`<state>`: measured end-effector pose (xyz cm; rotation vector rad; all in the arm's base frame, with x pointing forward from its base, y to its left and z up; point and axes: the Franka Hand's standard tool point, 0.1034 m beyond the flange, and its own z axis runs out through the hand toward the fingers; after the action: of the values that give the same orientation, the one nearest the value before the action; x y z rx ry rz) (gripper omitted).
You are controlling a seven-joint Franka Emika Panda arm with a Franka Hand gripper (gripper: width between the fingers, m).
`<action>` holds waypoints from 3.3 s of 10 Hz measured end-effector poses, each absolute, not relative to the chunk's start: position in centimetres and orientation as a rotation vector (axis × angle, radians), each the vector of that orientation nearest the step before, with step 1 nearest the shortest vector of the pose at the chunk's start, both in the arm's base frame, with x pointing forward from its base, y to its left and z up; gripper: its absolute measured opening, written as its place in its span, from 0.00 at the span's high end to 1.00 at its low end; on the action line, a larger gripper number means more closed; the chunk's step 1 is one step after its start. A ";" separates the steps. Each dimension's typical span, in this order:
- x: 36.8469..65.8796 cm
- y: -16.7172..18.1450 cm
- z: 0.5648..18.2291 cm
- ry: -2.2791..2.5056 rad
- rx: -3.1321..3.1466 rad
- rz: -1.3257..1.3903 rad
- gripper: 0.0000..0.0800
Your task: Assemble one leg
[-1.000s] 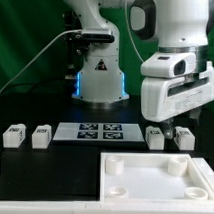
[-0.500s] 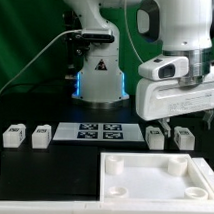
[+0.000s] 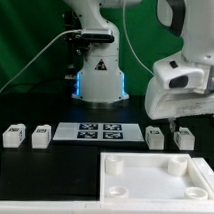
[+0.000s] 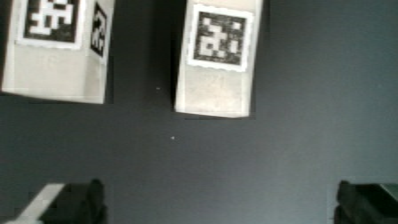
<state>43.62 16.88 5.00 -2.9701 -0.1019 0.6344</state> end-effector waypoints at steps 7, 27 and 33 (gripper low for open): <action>41.7 17.1 3.6 -0.021 -2.762 1.391 0.19; 37.9 18.0 0.5 -0.040 -2.770 1.443 0.64; 40.6 17.8 5.0 -0.136 -2.803 1.301 0.64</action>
Offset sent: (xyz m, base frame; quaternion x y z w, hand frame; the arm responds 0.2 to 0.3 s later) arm 0.0000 0.0000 0.0000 0.0000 -0.1790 0.0000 0.9838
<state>40.60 17.83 4.96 -2.8033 -0.1356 1.3013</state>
